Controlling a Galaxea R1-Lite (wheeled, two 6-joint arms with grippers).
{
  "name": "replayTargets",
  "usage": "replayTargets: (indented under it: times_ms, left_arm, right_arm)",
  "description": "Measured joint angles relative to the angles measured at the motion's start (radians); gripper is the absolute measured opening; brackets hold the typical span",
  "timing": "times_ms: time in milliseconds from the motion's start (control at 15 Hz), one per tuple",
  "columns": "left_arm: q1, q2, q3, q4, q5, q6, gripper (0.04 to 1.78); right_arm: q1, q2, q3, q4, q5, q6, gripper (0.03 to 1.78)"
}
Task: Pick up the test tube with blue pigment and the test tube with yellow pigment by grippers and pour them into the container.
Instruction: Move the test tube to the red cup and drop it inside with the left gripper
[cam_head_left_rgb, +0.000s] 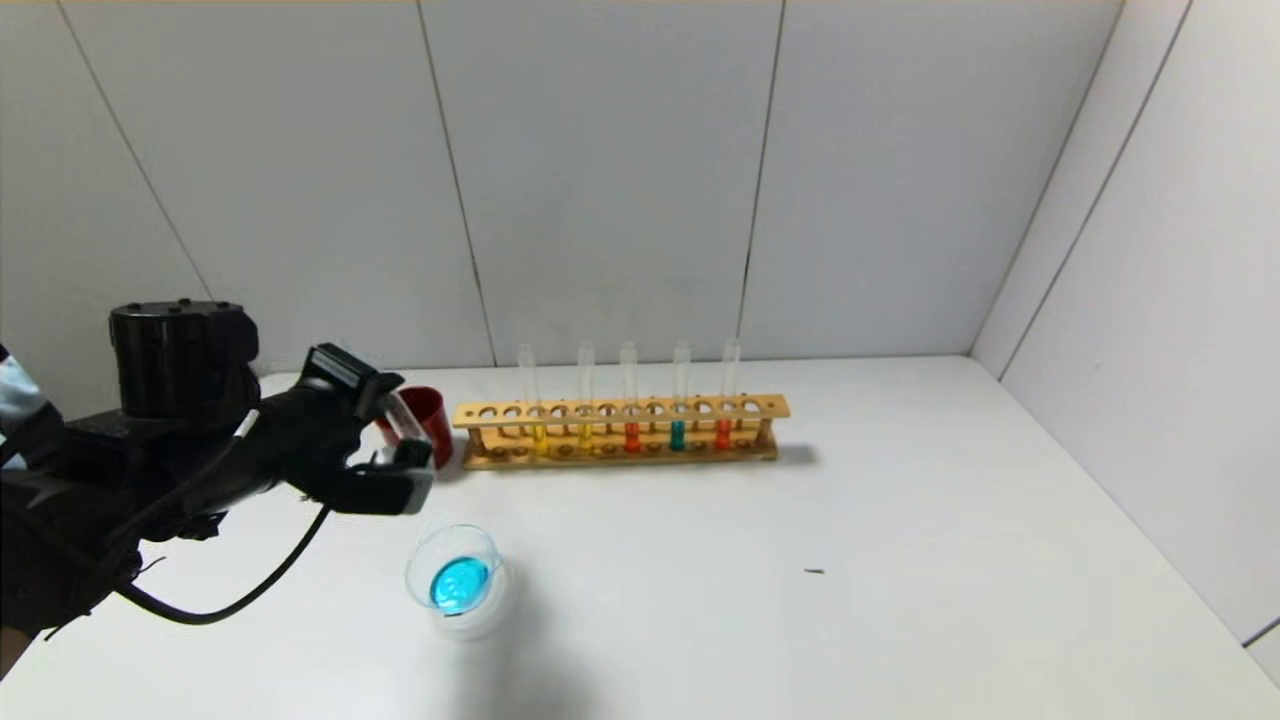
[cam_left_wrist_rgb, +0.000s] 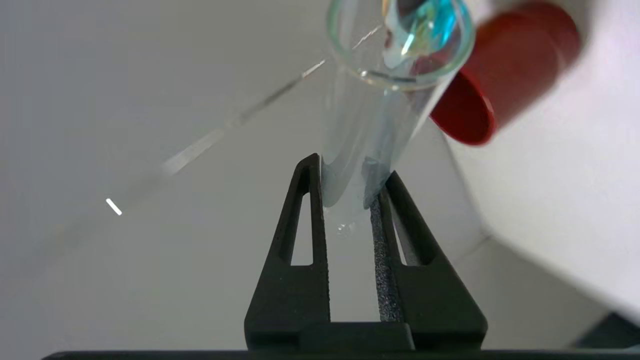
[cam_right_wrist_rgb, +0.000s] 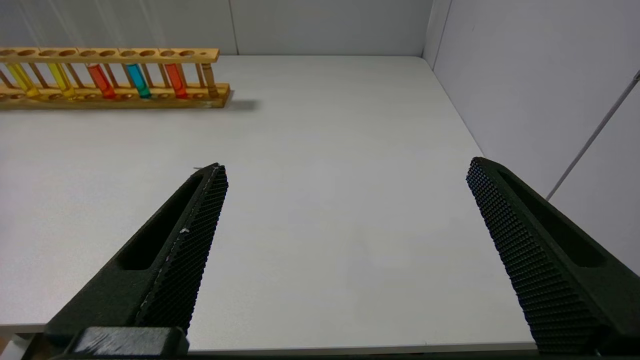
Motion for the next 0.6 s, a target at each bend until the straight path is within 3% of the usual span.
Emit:
replayTargets:
  times_ms: [267,467,600]
  left_arm:
    - [-0.002,-0.033,-0.013,-0.127,0.107,-0.627,0.30]
    - [0.001,-0.058,-0.077,-0.062,0.197,-1.096,0.30]
    - [0.007,-0.061,-0.130,0.013,0.172,-1.367,0.30]
  right_arm:
    - [0.000,0.000,0.000,0.000,0.000,0.000,1.75]
    - [0.000,0.000,0.000,0.000,0.000,0.000,1.75]
    - [0.000,0.000,0.000,0.000,0.000,0.000,1.75]
